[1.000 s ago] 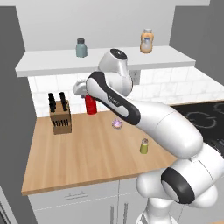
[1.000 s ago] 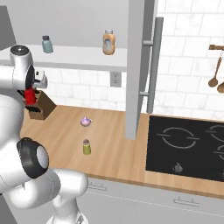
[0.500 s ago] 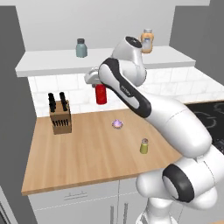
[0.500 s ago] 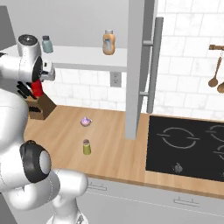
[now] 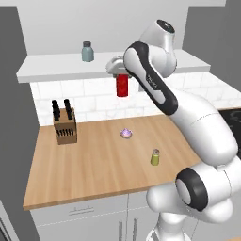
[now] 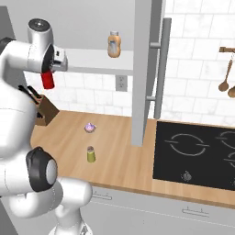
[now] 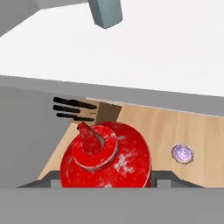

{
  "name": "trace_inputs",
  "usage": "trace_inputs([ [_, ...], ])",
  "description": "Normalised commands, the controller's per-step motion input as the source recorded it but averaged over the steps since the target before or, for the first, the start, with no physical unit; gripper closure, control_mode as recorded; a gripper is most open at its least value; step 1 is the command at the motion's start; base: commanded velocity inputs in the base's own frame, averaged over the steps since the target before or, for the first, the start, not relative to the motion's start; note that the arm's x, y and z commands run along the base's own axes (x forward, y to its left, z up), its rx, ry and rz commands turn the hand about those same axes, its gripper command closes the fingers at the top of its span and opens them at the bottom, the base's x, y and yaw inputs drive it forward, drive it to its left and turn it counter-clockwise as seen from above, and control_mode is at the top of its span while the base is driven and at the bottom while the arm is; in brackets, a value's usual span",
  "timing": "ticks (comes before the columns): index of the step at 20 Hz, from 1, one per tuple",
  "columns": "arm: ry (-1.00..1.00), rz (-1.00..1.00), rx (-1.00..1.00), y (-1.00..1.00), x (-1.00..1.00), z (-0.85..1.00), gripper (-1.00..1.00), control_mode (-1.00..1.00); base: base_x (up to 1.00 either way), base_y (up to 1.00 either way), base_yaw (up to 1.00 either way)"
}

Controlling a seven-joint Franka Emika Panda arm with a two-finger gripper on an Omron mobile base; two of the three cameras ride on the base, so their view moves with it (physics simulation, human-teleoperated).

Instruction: Put the shaker and condiment bottle from the counter next to their counterparts in the cabinet.

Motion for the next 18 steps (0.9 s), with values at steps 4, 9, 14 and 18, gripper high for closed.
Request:
trace_inputs([
  [4,-0.07,0.00,0.00,-0.52,0.01,0.56,1.00,-1.00,0.00,0.00,0.00],
  [9,-0.08,0.00,0.00,-0.67,0.03,0.64,1.00,-1.00,0.00,0.00,0.00],
  [14,-0.06,0.00,0.00,-0.24,0.00,0.29,1.00,-1.00,0.00,0.00,0.00],
  [18,0.00,0.00,0.00,-0.19,0.00,0.01,1.00,-1.00,0.00,0.00,0.00],
])
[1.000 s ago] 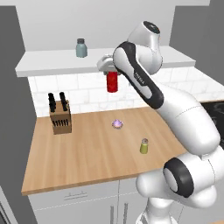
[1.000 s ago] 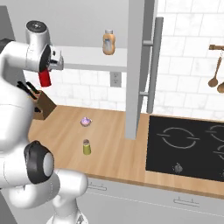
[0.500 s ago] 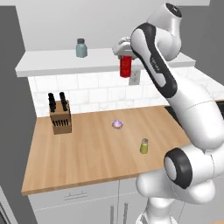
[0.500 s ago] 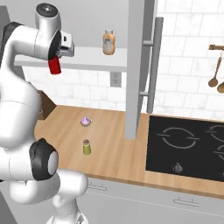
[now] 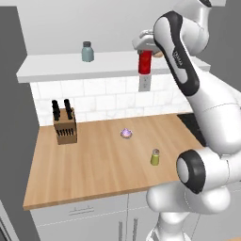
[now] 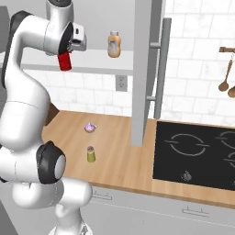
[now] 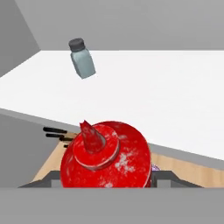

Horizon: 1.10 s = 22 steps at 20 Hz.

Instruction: Put the shaker and condiment bottle from the counter next to their counterparts in the cabinet.

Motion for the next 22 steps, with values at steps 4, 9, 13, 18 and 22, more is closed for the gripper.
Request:
trace_inputs([
  [4,-0.01,0.00,0.00,-0.53,0.08,0.12,1.00,-1.00,0.00,0.00,0.00],
  [9,-0.04,0.00,0.00,-0.54,0.24,0.23,1.00,-1.00,0.00,0.00,0.00],
  [13,-0.02,0.00,0.00,0.06,0.00,0.01,1.00,-1.00,0.00,0.00,0.00],
  [18,-0.07,0.00,0.00,-0.02,0.03,0.01,1.00,-1.00,0.00,0.00,0.00],
  [22,-0.05,0.00,0.00,-0.11,0.35,0.01,1.00,-1.00,0.00,0.00,0.00],
])
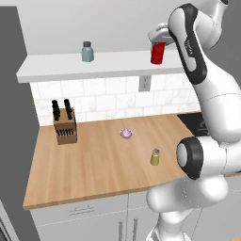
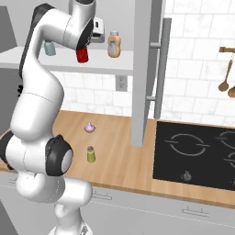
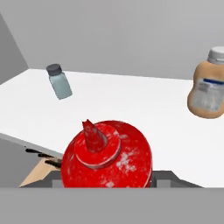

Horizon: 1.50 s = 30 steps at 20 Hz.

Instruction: Put the shaker and condiment bottle from the counter next to their counterparts in the cabinet.

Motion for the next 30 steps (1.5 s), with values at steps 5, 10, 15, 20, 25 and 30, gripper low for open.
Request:
trace_inputs([
  [5,0.00,0.00,0.00,-0.06,0.60,0.00,1.00,-1.00,0.00,0.00,0.00],
  [10,0.00,0.00,0.00,0.00,0.60,0.00,1.00,-1.00,0.00,0.00,0.00],
  [15,0.00,0.00,0.00,-0.05,0.50,0.00,1.00,-1.00,0.00,0.00,0.00],
  [20,0.00,0.00,0.00,-0.14,0.42,0.00,1.00,-1.00,0.00,0.00,0.00],
  [25,0.00,0.00,0.00,-0.11,0.25,-0.01,1.00,-1.00,0.00,0.00,0.00],
  [30,0.00,0.00,0.00,0.02,0.01,-0.13,1.00,-1.00,0.00,0.00,0.00],
])
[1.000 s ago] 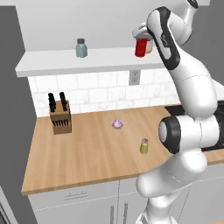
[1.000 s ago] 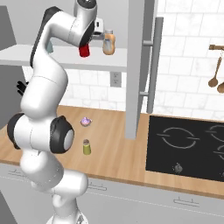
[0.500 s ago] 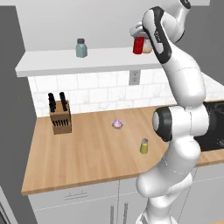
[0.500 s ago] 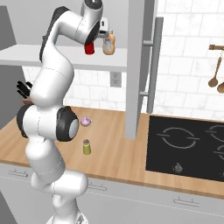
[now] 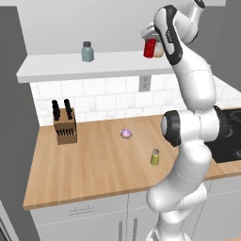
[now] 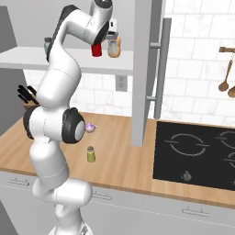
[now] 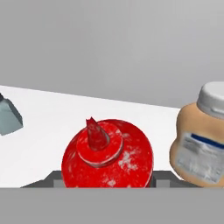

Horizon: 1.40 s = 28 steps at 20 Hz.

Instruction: Put the shaker and condiment bottle from the counter next to their counterparts in the cabinet.

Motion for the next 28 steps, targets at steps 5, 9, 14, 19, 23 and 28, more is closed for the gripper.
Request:
trace_inputs([
  [5,0.00,0.00,0.00,0.16,-0.01,-0.27,1.00,-1.00,0.00,0.00,0.00],
  [9,0.00,0.00,0.00,0.06,0.00,-0.34,1.00,-1.00,0.00,0.00,0.00],
  [14,0.00,0.00,0.00,0.00,0.01,-0.19,1.00,-1.00,0.00,0.00,0.00],
  [19,-0.01,0.00,0.00,0.01,0.01,-0.12,1.00,-1.00,0.00,0.00,0.00],
  [23,0.00,0.00,0.00,0.00,0.00,-0.12,1.00,-1.00,0.00,0.00,0.00],
  [28,0.00,0.00,0.00,0.01,0.00,-0.18,-1.00,-1.00,0.00,0.00,0.00],
])
